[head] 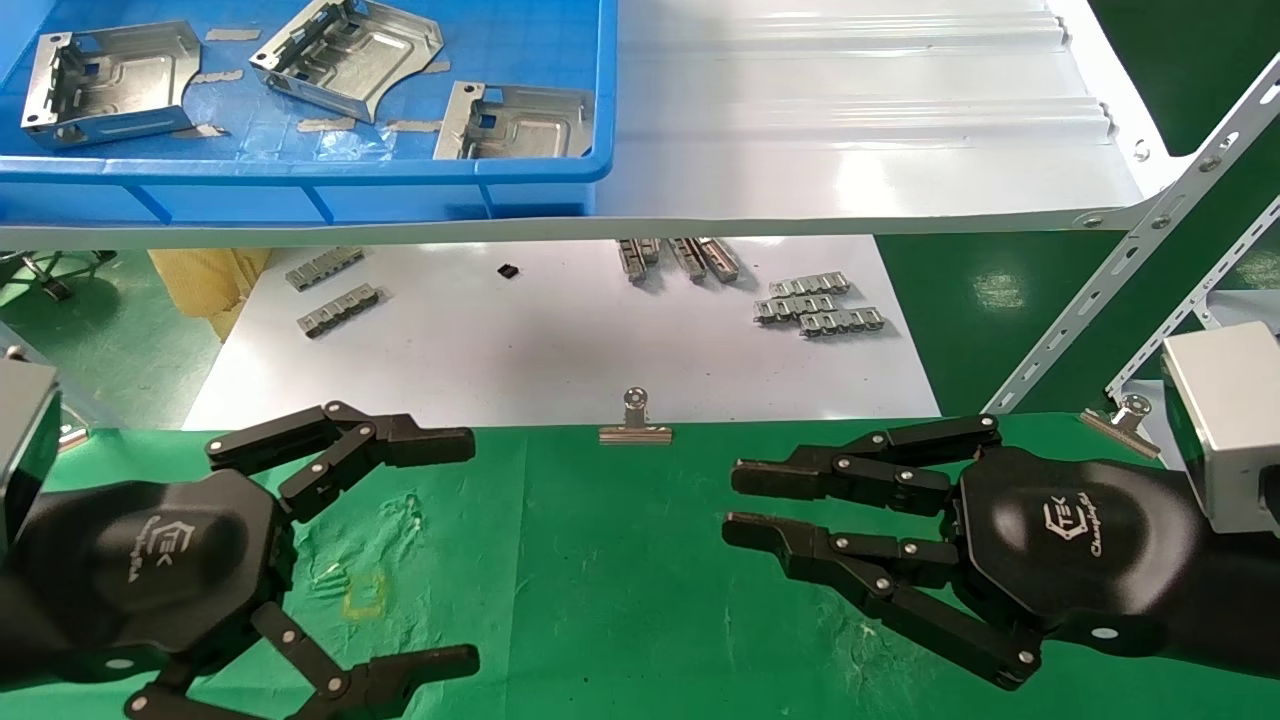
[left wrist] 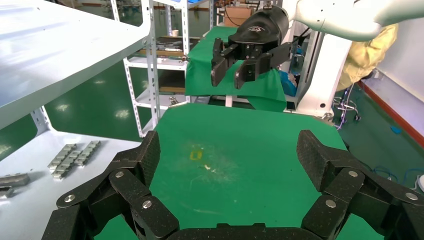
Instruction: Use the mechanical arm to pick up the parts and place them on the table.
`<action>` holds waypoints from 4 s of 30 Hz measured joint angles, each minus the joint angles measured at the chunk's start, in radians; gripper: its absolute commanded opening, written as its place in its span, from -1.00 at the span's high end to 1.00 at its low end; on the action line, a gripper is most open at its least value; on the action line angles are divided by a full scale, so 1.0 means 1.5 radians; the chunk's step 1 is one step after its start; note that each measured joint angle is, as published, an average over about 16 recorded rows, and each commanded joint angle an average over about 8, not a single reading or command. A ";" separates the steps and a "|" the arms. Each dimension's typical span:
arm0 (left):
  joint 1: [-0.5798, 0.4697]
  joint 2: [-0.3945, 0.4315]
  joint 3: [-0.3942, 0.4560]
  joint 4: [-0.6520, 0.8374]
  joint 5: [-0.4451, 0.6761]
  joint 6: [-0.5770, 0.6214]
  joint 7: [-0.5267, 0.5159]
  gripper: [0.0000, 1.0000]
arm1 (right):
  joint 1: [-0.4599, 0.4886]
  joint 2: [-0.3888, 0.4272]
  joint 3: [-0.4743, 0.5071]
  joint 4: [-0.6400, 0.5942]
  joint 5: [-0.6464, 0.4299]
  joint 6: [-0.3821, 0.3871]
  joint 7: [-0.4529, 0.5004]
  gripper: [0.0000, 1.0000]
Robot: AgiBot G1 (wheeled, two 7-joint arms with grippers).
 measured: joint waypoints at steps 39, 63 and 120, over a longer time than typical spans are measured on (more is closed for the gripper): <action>-0.434 0.160 0.091 0.317 0.249 -0.121 -0.033 -1.00 | 0.000 0.000 0.000 0.000 0.000 0.000 0.000 1.00; -0.673 0.303 0.180 0.803 0.468 -0.357 0.048 1.00 | 0.000 0.000 0.000 0.000 0.000 0.000 0.000 -1.00; -0.606 0.200 0.130 0.683 0.308 0.059 0.221 1.00 | 0.000 0.000 0.000 0.000 0.000 0.000 0.000 -1.00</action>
